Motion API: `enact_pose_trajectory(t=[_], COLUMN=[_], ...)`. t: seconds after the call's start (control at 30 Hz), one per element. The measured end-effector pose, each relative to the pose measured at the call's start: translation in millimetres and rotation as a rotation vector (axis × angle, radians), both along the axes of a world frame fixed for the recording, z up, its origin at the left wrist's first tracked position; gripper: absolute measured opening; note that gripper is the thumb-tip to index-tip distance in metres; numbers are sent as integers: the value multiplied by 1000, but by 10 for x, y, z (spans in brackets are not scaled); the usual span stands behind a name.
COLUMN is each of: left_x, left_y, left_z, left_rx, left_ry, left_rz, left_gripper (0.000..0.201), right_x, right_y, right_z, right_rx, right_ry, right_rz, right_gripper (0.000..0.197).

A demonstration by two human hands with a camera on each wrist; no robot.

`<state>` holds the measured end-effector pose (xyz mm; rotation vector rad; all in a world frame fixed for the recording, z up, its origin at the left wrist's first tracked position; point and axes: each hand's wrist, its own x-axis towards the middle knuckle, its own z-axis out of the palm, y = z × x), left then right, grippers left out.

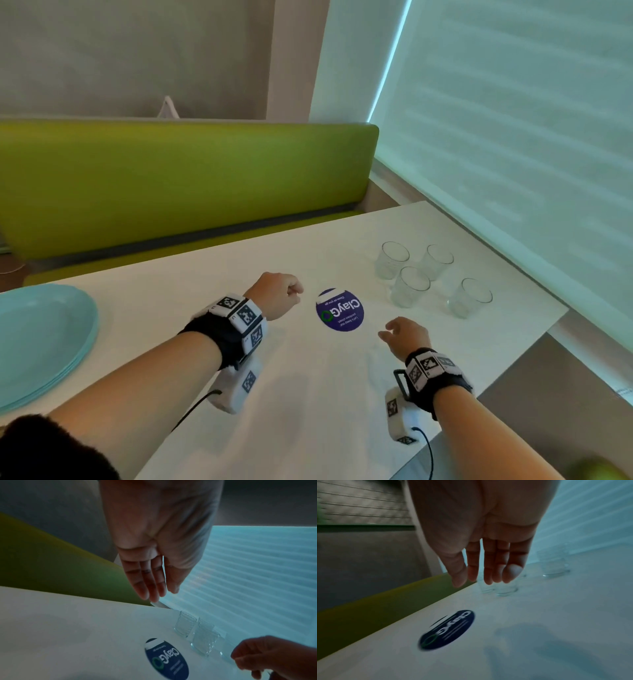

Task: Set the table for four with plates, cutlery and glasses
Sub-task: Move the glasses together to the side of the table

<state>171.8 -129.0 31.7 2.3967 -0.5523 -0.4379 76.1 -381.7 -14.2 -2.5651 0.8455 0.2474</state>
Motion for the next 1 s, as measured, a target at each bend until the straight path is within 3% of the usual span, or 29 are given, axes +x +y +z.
enact_pose_trajectory(t=[0.2, 0.33, 0.47, 0.8, 1.0], left_x=[371, 539, 669, 805, 766], left_y=[-687, -959, -1150, -1339, -1475], left_z=[-47, -111, -203, -377, -447], left_rx=[-63, -90, -124, -119, -69], left_ry=[108, 178, 213, 280, 254], left_rz=[87, 138, 179, 181, 51], left_gripper=[30, 35, 38, 47, 88], right_x=[440, 711, 933, 1067, 1096], right_y=[-978, -1265, -1398, -1288, -826], right_z=[-249, -402, -608, -818, -630], right_rx=[209, 311, 401, 311, 317], right_ry=[-50, -129, -202, -446, -452], right_rz=[-365, -485, -494, -449, -83], right_gripper=[62, 86, 109, 75, 74])
